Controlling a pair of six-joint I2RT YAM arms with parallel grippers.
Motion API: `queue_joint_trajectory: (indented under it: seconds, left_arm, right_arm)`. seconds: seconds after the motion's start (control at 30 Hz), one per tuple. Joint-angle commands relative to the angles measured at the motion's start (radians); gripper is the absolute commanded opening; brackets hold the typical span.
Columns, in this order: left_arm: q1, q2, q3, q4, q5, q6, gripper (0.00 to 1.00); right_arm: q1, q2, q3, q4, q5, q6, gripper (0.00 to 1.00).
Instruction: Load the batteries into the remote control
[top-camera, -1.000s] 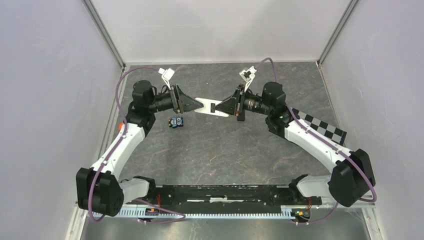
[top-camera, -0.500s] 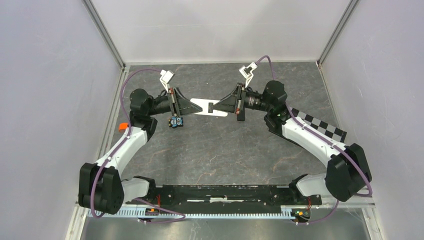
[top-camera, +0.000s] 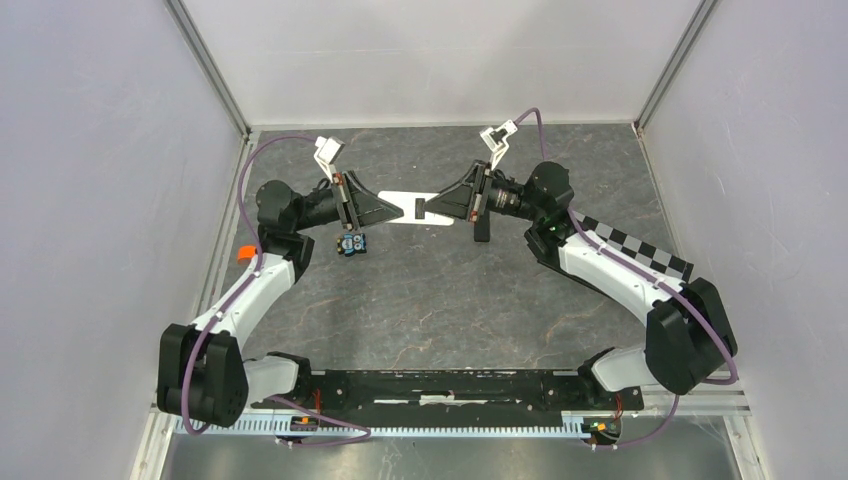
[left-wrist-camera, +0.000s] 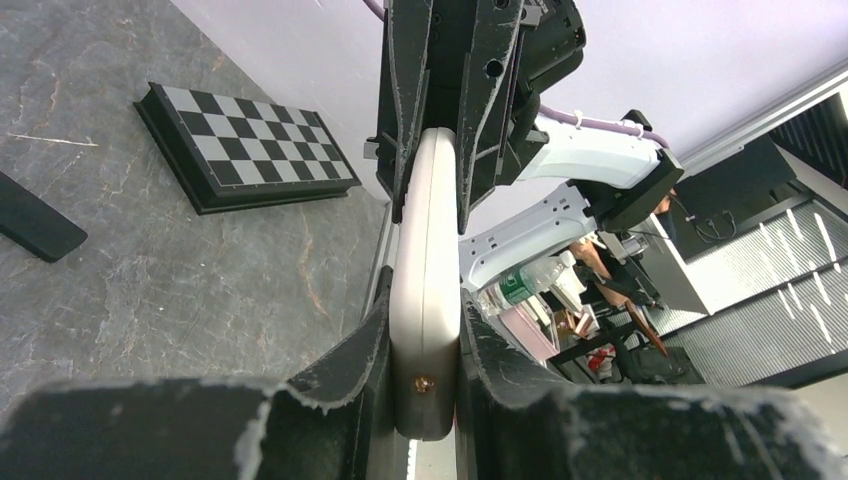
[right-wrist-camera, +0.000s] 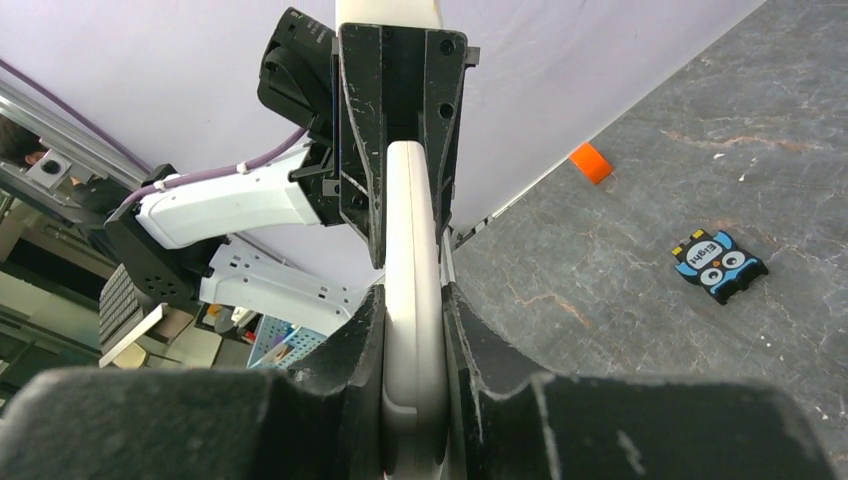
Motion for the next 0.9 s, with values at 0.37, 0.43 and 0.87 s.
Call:
queue_joint_trajectory:
  seconds: [0.37, 0.43, 0.87]
  left_arm:
    - [-0.067, 0.035, 0.005, 0.019, -0.120, -0.226, 0.02]
    - [-0.060, 0.039, 0.004, 0.022, -0.131, -0.234, 0.02]
    - [-0.001, 0.048, 0.010, 0.037, -0.101, -0.256, 0.02]
  right_arm:
    - [0.053, -0.065, -0.051, 0.056, 0.197, 0.045, 0.60]
    - [0.045, -0.073, -0.065, 0.075, 0.196, 0.067, 0.65]
    - [-0.045, -0.133, -0.179, 0.138, 0.185, 0.155, 0.77]
